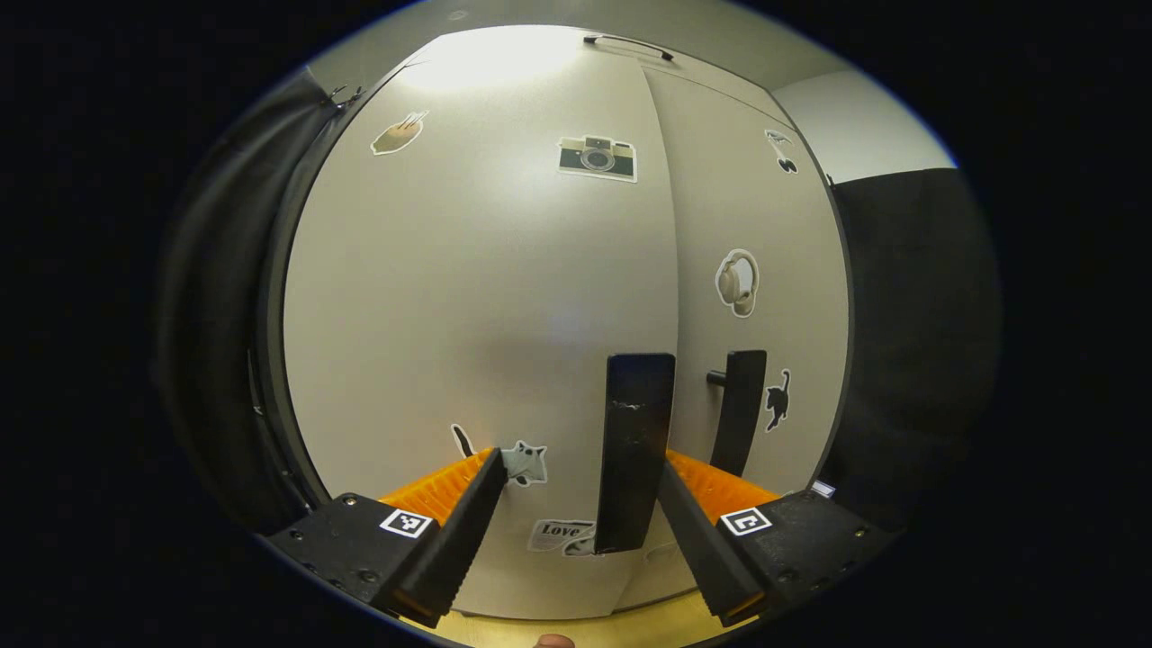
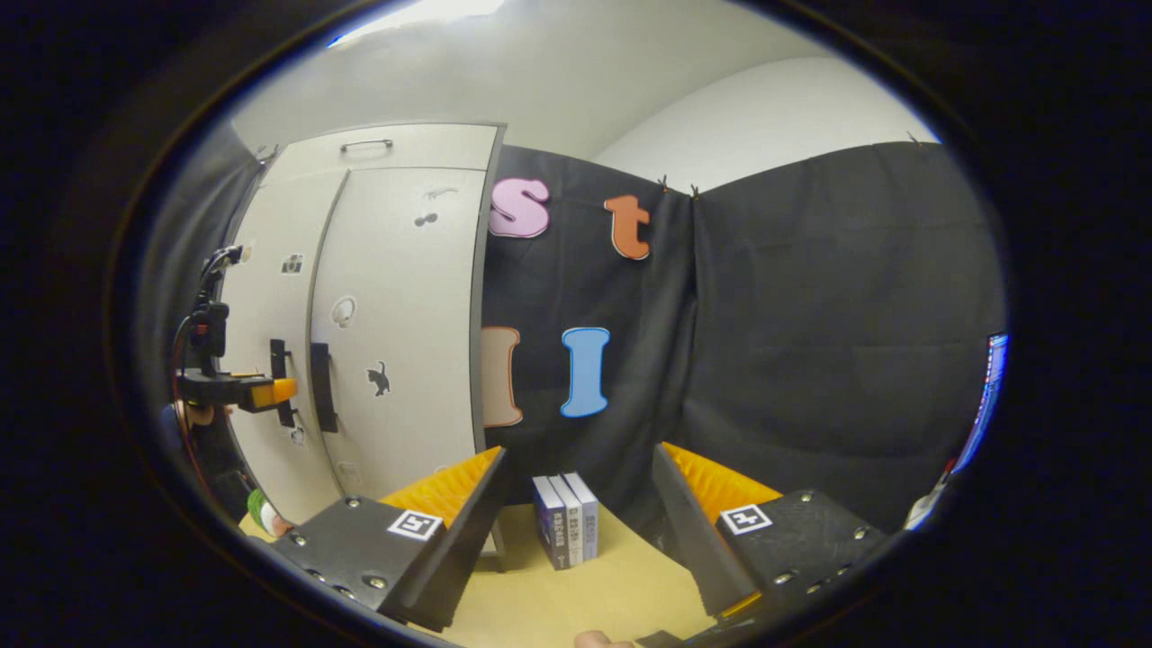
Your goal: Grasp the bottle in the cabinet with the left hand and place it on the coaster, then close the right door with the right hand and the left door with the left hand.
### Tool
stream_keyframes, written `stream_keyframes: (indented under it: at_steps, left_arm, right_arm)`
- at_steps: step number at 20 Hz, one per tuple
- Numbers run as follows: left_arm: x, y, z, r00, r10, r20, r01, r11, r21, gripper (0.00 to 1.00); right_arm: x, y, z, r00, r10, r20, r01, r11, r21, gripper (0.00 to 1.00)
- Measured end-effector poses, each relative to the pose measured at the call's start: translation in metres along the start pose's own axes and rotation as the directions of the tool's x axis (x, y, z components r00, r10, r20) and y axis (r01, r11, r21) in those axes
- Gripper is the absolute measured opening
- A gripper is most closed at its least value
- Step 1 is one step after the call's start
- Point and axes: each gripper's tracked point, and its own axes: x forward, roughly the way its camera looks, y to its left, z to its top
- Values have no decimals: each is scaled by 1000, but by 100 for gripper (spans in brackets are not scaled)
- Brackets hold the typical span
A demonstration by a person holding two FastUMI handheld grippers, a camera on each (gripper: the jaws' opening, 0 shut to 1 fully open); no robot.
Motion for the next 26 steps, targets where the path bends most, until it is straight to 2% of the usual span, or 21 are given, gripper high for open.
stream_keyframes:
  at_steps: [2, 3, 8, 9, 12, 13, 14, 16, 18, 20, 22, 23, 24, 26]
  left_arm:
    - [-1, -1, -1, 1000, 2, -1, -2, 1000, 2, 100]
    - [-1, -1, -2, 1000, 3, -6, -3, 1000, 0, 100]
    - [-23, -2, 10, 999, 37, -17, -37, 999, -6, 100]
    - [-32, -3, 21, 999, 48, -4, -48, 999, -4, 100]
    - [-66, -8, 50, 998, 57, 33, -58, 998, 3, 100]
    - [-78, -7, 58, 997, 70, 39, -70, 998, 2, 100]
    - [-90, -6, 66, 996, 81, 49, -81, 997, -3, 100]
    - [-116, -7, 75, 993, 103, 60, -103, 995, -6, 100]
    - [-140, -6, 81, 989, 132, 69, -133, 991, 5, 100]
    - [-161, -8, 84, 984, 157, 80, -159, 987, 19, 100]
    - [-178, -11, 82, 980, 181, 80, -183, 983, 17, 99]
    - [-185, -13, 81, 978, 191, 82, -193, 981, 6, 99]
    - [-192, -16, 81, 976, 201, 89, -201, 980, -4, 100]
    - [-202, -20, 78, 970, 220, 105, -220, 975, -17, 100]
  right_arm:
    - [1, -2, -1, 1000, -1, -2, 1, 1000, 3, 96]
    - [0, -2, -1, 1000, -1, -1, 1, 1000, 5, 93]
    - [3, 5, 2, 999, 32, 1, -32, 999, 5, 93]
    - [4, 7, 4, 999, 44, 1, -44, 999, 5, 96]
    - [9, 21, 14, 995, 101, 14, -102, 995, 19, 97]
    - [10, 25, 17, 992, 123, 20, -124, 992, 25, 94]
    - [12, 29, 21, 989, 146, 26, -147, 989, 31, 97]
    - [14, 43, 30, 980, 195, 42, -196, 980, 44, 97]
    - [13, 57, 38, 966, 250, 60, -254, 966, 58, 94]
    - [13, 71, 46, 952, 296, 76, -301, 951, 69, 96]
    - [11, 82, 52, 937, 338, 88, -345, 936, 74, 93]
    - [11, 85, 55, 932, 351, 93, -358, 931, 75, 96]
    - [10, 87, 57, 928, 360, 98, -368, 927, 75, 93]
    - [10, 88, 58, 924, 369, 105, -377, 923, 72, 96]
